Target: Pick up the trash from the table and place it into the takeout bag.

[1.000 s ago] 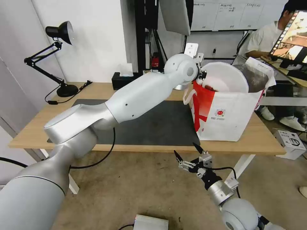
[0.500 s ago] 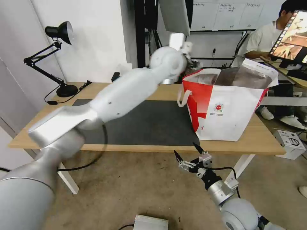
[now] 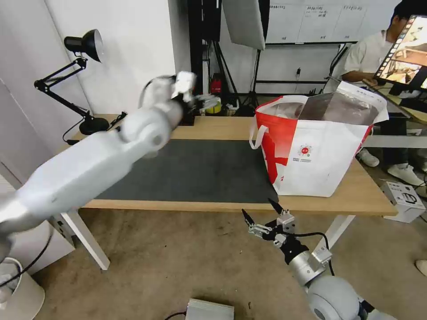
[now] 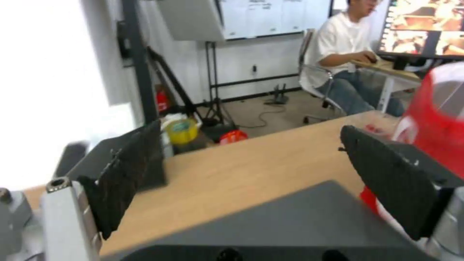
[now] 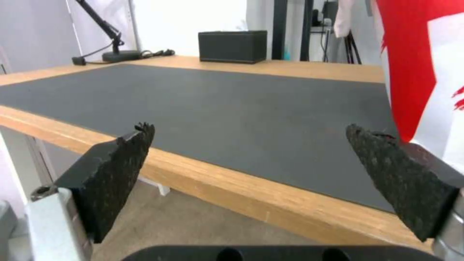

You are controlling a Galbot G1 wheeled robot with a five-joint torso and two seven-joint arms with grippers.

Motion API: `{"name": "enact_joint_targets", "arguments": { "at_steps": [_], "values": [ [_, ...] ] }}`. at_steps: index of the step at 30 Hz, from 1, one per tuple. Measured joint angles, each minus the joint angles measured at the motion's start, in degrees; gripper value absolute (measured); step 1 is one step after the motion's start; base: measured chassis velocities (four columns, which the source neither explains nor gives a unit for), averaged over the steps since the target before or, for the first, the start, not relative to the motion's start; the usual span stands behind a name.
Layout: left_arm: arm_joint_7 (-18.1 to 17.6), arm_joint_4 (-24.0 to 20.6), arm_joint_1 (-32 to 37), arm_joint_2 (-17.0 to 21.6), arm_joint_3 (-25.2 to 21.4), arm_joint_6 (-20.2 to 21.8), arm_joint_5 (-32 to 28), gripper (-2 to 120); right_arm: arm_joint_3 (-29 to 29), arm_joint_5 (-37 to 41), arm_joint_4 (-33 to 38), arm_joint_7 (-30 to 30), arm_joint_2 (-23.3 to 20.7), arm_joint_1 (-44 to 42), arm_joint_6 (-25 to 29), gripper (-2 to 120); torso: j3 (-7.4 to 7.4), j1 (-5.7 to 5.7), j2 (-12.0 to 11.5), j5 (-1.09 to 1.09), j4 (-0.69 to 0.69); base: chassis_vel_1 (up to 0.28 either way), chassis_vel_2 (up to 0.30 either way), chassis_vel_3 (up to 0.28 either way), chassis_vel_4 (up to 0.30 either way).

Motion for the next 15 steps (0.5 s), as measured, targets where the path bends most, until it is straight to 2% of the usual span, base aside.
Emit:
{"name": "enact_joint_targets", "arguments": {
  "at_steps": [1, 3, 4, 5, 6, 8, 9, 10, 11, 12, 15],
  "values": [
    [0.0, 0.0, 0.0, 0.0, 0.0, 0.0, 0.0, 100, 0.0, 0.0, 0.0, 0.0, 0.0, 0.0, 0.0, 100, 0.00, 0.00, 0.0, 0.00, 0.00, 0.000, 0.000, 0.000, 0.000],
    [0.5, -1.3, 3.2, 1.6, -2.8, -0.4, 0.4, 100, 0.0, 0.0, 0.0, 0.0, 0.0, 0.0, 0.0, 100, 0.00, 0.00, 0.0, -0.01, 0.00, 0.000, 0.000, 0.000, 0.000],
    [1.3, -3.2, 7.4, 3.5, -6.5, -0.8, 1.1, 100, 0.0, 0.0, 0.0, 0.0, 0.0, 0.0, 0.0, 100, 0.00, 0.00, 0.0, 0.03, -0.02, 0.000, 0.000, 0.000, 0.000],
    [1.3, -3.2, 7.4, 3.5, -6.5, -0.8, 1.1, 100, 0.0, 0.0, 0.0, 0.0, 0.0, 0.0, 0.0, 100, 0.00, 0.00, 0.0, 0.03, -0.02, 0.000, 0.000, 0.000, 0.000],
    [2.3, -5.2, 13.8, 5.9, -11.8, -1.9, 3.1, 100, 0.0, 0.0, 0.0, 0.0, 0.0, 0.0, 0.0, 100, 0.00, -0.01, 0.0, 0.04, -0.02, 0.000, 0.000, 0.000, 0.000],
    [4.8, -6.5, 22.4, 8.3, -18.1, -3.7, 6.7, 100, 0.0, 0.0, 0.0, 0.0, 0.0, 0.0, 0.0, 100, 0.00, -0.01, 0.0, 0.03, -0.02, 0.000, 0.000, 0.000, 0.000],
    [4.8, -6.5, 22.4, 8.3, -18.1, -3.7, 6.7, 100, 0.0, 0.0, 0.0, 0.0, 0.0, 0.0, 0.0, 100, 0.00, -0.01, 0.0, 0.03, -0.02, 0.000, 0.000, 0.000, 0.000],
    [6.3, -7.5, 28.6, 9.6, -23.1, -4.5, 8.7, 100, 0.0, 0.0, 0.0, 0.0, 0.0, 0.0, 0.0, 100, 0.00, 0.00, 0.0, 0.00, 0.00, 0.000, 0.000, 0.000, 0.000],
    [7.1, -8.0, 32.0, 10.2, -26.0, -5.2, 9.6, 100, 0.0, 0.0, 0.0, 0.0, 0.0, 0.0, 0.0, 100, 0.00, 0.00, 0.0, 0.00, 0.00, 0.000, 0.000, 0.000, 0.000],
    [7.1, -8.0, 32.0, 10.2, -26.0, -5.2, 9.6, 100, 0.0, 0.0, 0.0, 0.0, 0.0, 0.0, 0.0, 100, 0.00, 0.00, 0.0, 0.00, 0.00, 0.000, 0.000, 0.000, 0.000],
    [9.0, -10.1, 44.6, 11.7, -35.1, -8.4, 12.1, 100, 0.0, 0.0, 0.0, 0.0, 0.0, 0.0, 0.0, 100, -0.01, -0.01, 0.0, 0.03, 0.00, 0.000, 0.000, 0.000, 0.000]
  ]
}}
